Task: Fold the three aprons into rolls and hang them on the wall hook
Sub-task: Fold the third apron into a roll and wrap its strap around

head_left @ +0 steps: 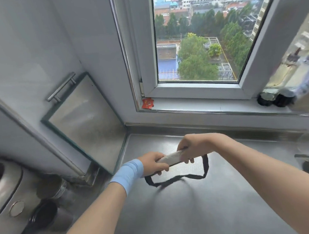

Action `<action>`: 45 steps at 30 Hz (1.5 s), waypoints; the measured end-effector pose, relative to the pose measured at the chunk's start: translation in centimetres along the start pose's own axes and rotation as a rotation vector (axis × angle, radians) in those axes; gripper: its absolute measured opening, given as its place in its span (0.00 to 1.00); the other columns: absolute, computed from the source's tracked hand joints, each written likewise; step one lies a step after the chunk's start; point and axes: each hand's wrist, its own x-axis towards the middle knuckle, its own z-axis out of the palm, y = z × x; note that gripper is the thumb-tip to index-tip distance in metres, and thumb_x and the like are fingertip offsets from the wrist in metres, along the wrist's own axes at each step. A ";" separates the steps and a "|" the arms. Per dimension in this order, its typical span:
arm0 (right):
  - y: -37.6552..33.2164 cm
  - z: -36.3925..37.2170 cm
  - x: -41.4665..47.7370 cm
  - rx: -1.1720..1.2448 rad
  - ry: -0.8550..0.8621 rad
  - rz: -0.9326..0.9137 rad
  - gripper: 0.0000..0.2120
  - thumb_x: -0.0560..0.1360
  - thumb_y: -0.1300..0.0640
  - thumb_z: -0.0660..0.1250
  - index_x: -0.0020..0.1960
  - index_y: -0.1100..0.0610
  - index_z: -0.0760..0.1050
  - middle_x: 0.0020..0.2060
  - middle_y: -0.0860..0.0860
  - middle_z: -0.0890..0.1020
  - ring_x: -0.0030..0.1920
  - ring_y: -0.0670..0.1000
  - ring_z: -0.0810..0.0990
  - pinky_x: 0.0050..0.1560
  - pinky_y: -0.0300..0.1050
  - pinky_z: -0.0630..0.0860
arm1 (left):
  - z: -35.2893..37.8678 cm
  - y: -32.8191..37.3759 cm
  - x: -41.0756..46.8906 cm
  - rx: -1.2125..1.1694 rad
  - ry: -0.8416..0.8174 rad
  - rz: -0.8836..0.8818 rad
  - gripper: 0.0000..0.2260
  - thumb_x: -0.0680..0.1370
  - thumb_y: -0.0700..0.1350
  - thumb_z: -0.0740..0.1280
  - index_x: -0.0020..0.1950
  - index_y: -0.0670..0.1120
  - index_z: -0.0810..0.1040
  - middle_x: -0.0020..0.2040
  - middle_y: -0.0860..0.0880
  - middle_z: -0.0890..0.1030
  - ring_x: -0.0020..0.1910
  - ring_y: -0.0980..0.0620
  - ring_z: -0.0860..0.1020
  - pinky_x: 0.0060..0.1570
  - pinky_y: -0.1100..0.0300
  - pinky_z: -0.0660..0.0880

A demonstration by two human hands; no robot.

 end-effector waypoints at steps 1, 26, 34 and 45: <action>-0.6 -0.2 -0.8 0.006 -0.008 -0.009 0.07 0.73 0.52 0.65 0.43 0.52 0.81 0.34 0.43 0.84 0.37 0.42 0.82 0.37 0.32 0.74 | -0.4 0.5 -1.2 0.001 -0.012 0.011 0.03 0.70 0.55 0.68 0.42 0.58 0.78 0.39 0.51 0.84 0.39 0.53 0.79 0.47 0.56 0.76; -5.2 2.1 -7.5 -0.508 1.259 -0.399 0.21 0.65 0.66 0.75 0.57 0.58 0.79 0.43 0.55 0.76 0.40 0.57 0.77 0.37 0.48 0.76 | -0.7 8.5 -10.5 -0.781 0.258 0.284 0.33 0.60 0.56 0.77 0.62 0.48 0.73 0.47 0.48 0.80 0.41 0.54 0.80 0.43 0.57 0.78; -9.1 -0.7 -9.4 0.176 0.950 -0.238 0.20 0.67 0.71 0.63 0.46 0.52 0.86 0.37 0.46 0.85 0.35 0.44 0.79 0.38 0.37 0.76 | -2.0 10.7 -11.1 -0.557 0.051 0.346 0.25 0.68 0.41 0.73 0.64 0.48 0.73 0.52 0.48 0.80 0.51 0.53 0.80 0.51 0.59 0.77; -8.6 -3.4 -11.4 0.933 0.401 -0.306 0.15 0.75 0.73 0.65 0.59 0.64 0.79 0.52 0.62 0.84 0.49 0.56 0.84 0.52 0.49 0.82 | -3.3 11.4 -10.1 -0.616 0.337 0.149 0.18 0.57 0.52 0.76 0.44 0.46 0.83 0.40 0.48 0.84 0.42 0.45 0.80 0.48 0.49 0.78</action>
